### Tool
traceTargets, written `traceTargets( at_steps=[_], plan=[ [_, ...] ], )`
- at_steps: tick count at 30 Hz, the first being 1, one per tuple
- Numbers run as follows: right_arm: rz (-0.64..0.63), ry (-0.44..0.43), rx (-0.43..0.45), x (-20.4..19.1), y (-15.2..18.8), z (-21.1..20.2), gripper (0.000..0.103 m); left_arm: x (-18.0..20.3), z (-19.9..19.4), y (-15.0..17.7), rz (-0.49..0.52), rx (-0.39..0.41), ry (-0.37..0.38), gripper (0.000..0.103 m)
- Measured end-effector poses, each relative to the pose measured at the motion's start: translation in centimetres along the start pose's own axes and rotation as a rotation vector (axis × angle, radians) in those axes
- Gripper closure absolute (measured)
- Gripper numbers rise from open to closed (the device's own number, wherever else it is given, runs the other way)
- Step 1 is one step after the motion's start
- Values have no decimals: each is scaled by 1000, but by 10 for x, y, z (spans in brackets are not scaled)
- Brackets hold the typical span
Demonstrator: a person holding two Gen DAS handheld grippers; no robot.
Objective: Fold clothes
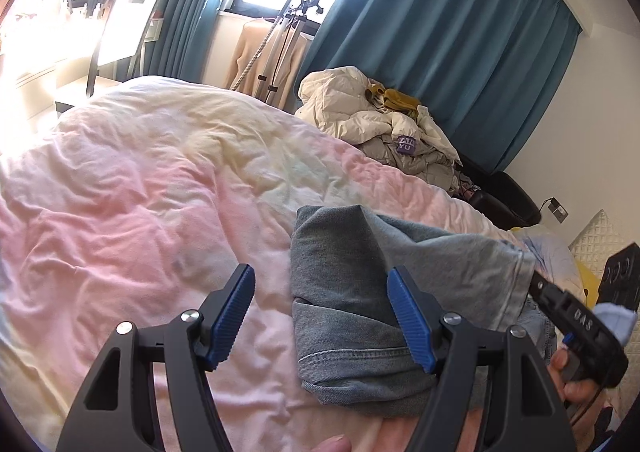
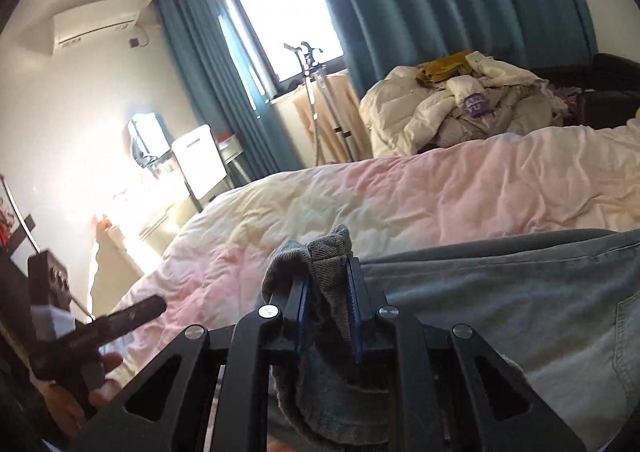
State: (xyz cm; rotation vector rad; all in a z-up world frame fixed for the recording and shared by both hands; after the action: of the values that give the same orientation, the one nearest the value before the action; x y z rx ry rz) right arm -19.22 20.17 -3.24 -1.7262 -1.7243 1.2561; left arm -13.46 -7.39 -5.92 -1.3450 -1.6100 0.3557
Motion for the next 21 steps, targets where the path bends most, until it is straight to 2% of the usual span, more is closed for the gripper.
traceTargets(
  at_steps=[4, 8, 11, 14, 17, 18, 19, 21],
  plan=[
    [174, 49, -68, 61, -17, 39, 87, 8, 11, 6, 42, -21, -11, 32],
    [276, 67, -184, 105, -5, 83, 87, 19, 25, 14, 100, -52, -18, 32],
    [326, 82, -257, 130, 8, 108, 85, 32, 37, 22, 142, -81, 8, 32],
    [362, 121, -236, 153, 9, 111, 73, 46, 49, 30, 205, -102, 13, 32],
    [452, 159, -189, 181, 5, 100, 71, 57, 59, 38, 259, -121, 14, 32],
    [483, 169, -177, 190, 4, 95, 67, 60, 62, 40, 271, -127, 14, 32],
    [513, 171, -172, 197, 6, 89, 59, 62, 64, 42, 283, -132, 13, 32],
    [554, 138, -181, 201, 9, 80, 55, 66, 68, 46, 303, -141, 10, 32]
  ],
)
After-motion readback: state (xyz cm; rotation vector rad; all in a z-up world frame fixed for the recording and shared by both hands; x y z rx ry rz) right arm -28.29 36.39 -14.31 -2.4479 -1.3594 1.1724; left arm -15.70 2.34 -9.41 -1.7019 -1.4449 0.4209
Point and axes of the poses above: each gripper's, at about its wrist camera, not at the fingertips, and z roughly the way its jaws point, x to its right, y to its underside, the point moved 6 cm from there along z, roughly the way its jaws point, and after that the axes turned 10 degrees about y, right-handed, at the moved point
